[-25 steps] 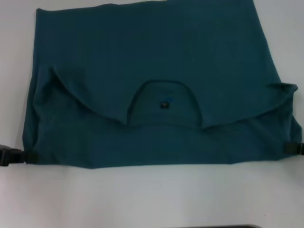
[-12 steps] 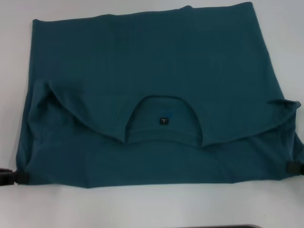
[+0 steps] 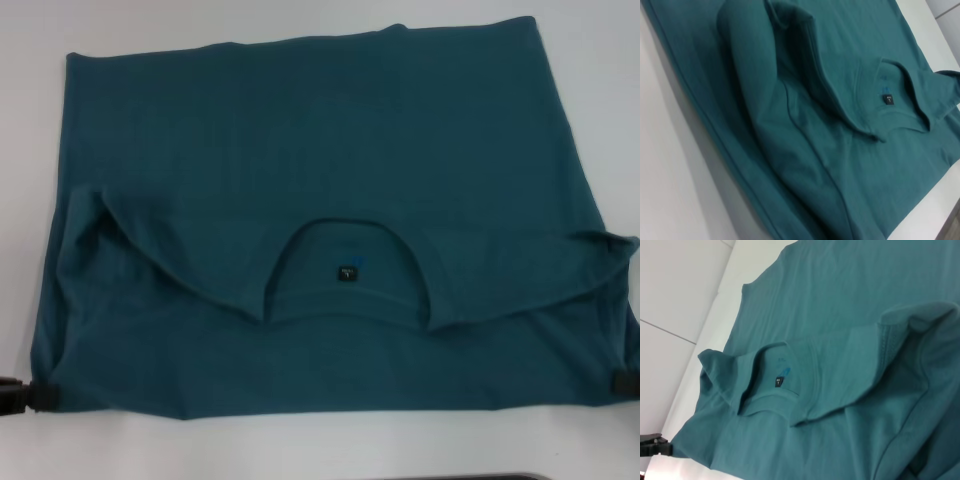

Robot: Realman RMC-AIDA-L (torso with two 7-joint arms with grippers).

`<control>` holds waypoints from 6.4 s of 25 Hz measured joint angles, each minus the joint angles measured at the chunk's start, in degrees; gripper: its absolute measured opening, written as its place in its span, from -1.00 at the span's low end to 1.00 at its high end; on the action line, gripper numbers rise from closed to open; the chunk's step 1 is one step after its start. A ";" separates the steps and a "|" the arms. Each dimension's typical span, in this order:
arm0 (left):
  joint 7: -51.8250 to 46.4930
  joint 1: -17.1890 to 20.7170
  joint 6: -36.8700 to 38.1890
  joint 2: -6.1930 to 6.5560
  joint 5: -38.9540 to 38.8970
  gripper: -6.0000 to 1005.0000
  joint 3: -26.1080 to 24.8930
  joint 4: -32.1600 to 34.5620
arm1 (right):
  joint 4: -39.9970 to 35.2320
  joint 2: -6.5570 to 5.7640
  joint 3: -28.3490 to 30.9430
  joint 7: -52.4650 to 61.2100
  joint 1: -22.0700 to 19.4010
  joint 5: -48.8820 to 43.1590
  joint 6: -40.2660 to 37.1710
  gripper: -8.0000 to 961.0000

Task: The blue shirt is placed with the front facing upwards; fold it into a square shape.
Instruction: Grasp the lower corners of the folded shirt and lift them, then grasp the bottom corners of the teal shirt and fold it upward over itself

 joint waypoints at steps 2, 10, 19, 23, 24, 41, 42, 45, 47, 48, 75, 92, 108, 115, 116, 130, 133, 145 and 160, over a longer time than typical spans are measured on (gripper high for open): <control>0.33 0.40 0.13 -0.07 0.00 -0.99 -0.01 -0.02 | 0.04 0.00 0.09 -0.51 -0.65 -0.06 -0.06 -0.91; 1.73 1.21 -0.33 0.27 0.70 -0.99 -0.01 1.10 | 1.57 -0.59 1.39 -1.88 -1.48 -0.07 0.32 -0.91; 2.03 1.81 -0.89 0.52 0.94 -0.99 0.43 1.46 | 1.61 -0.79 2.98 -1.87 -1.84 -0.04 0.40 -0.91; 2.16 1.83 -0.97 0.58 1.34 -0.99 0.58 1.46 | 1.59 -1.01 3.21 -1.80 -2.04 -0.06 0.41 -0.91; 2.18 1.83 -1.01 0.64 1.49 -0.99 0.60 1.46 | 1.59 -1.11 3.35 -1.77 -2.11 -0.07 0.41 -0.91; 3.76 1.98 -0.97 0.73 -0.03 -0.99 -0.58 1.81 | 1.59 -1.50 6.86 -2.29 -1.83 -1.31 -0.03 -0.91; 4.02 1.91 -0.92 0.69 -0.31 -0.99 -0.95 1.84 | 1.59 -1.50 7.05 -2.31 -1.71 -1.31 -0.06 -0.91; 4.74 1.73 -0.58 0.76 -0.47 -0.99 -2.28 2.17 | 1.51 -1.50 7.48 -2.34 -1.58 -1.31 -0.59 -0.91; 5.39 1.80 -0.27 0.94 -0.54 -0.99 -3.82 2.35 | 1.41 -1.50 7.70 -2.52 -1.66 -1.28 -0.94 -0.91; 5.88 1.85 -0.05 1.00 -0.81 -0.99 -4.98 2.35 | 1.41 -1.50 7.92 -2.67 -1.70 -1.22 -1.01 -0.91; 2.27 -11.50 -16.90 0.97 -9.47 -0.99 -9.49 5.58 | 1.44 -2.43 17.12 2.51 18.30 -0.77 7.47 -0.91; -1.66 -17.32 -31.83 -1.27 -11.95 -0.99 -8.83 8.34 | 7.79 -0.09 12.24 2.20 28.87 -0.71 32.31 -0.91; -1.70 -20.99 -45.77 -2.47 -12.37 -0.99 -5.83 11.42 | 8.30 1.50 7.94 2.10 33.07 2.55 45.34 -0.91; -1.69 -22.06 -49.05 -2.48 -12.51 -0.99 -5.77 12.42 | 9.07 1.49 4.28 2.04 33.32 5.73 48.81 -0.91; -1.69 -22.23 -49.51 -2.48 -12.52 -0.99 -5.72 12.61 | 9.20 1.49 3.82 2.02 33.39 6.08 49.15 -0.91; -1.13 -23.03 -54.42 -2.89 -15.27 -0.99 -5.40 14.86 | 10.06 1.65 2.48 1.20 34.66 7.23 52.66 -0.91; -0.74 -23.12 -55.43 -2.98 -15.32 -0.99 -5.31 15.76 | 11.32 1.67 2.13 0.60 34.99 7.24 53.97 -0.91; 1.10 -22.95 -70.84 -8.54 -15.39 -0.93 -0.85 16.15 | 14.24 3.68 0.98 -3.04 37.04 7.41 63.53 -0.84; 1.16 -18.40 -65.68 -9.72 -23.51 0.22 -0.62 9.56 | 10.64 3.61 1.02 -12.03 34.49 18.16 64.71 0.08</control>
